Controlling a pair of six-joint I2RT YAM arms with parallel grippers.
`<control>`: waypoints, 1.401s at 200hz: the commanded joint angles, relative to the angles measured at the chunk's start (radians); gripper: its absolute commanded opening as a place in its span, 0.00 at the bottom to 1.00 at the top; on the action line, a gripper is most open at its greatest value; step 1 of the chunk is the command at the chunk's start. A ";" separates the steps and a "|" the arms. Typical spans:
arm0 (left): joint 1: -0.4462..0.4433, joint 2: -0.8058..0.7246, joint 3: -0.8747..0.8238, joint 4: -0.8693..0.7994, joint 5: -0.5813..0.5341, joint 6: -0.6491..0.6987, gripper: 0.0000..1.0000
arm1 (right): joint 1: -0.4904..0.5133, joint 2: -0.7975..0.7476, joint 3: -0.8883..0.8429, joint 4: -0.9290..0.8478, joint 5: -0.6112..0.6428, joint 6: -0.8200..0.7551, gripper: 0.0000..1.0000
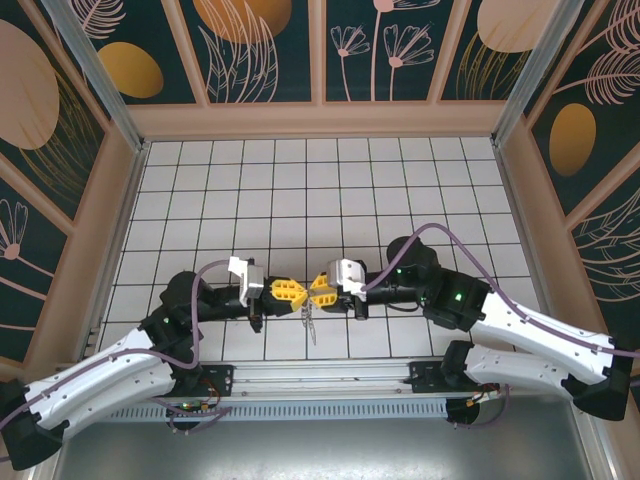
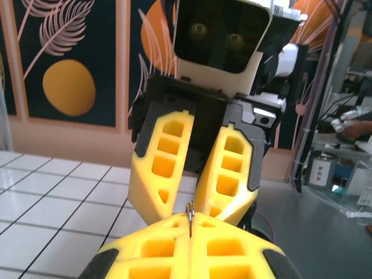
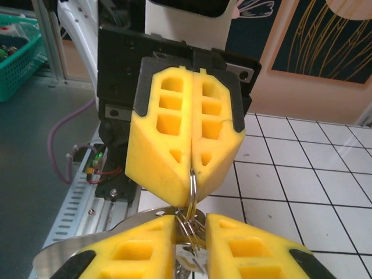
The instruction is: Put the keys on the keyring
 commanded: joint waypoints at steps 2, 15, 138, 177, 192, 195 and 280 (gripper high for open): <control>-0.006 0.022 -0.011 0.203 0.069 -0.057 0.00 | 0.004 -0.006 -0.014 0.053 -0.013 0.005 0.14; -0.006 0.031 -0.020 0.228 0.076 -0.068 0.00 | 0.004 -0.008 -0.022 0.063 -0.019 0.008 0.09; -0.005 0.051 0.144 -0.295 -0.036 0.111 0.15 | -0.010 0.038 0.048 -0.035 0.050 -0.018 0.00; -0.006 0.095 0.209 -0.448 -0.040 0.164 0.09 | -0.008 0.067 0.077 -0.073 0.034 -0.030 0.00; -0.007 0.102 0.212 -0.454 -0.039 0.169 0.00 | -0.006 0.066 0.086 -0.080 0.031 -0.036 0.00; -0.005 0.101 0.211 -0.451 -0.039 0.169 0.00 | -0.006 0.067 0.087 -0.082 0.031 -0.036 0.00; -0.006 -0.013 0.037 0.051 -0.001 0.009 0.00 | -0.007 0.018 0.019 0.006 0.023 0.008 0.11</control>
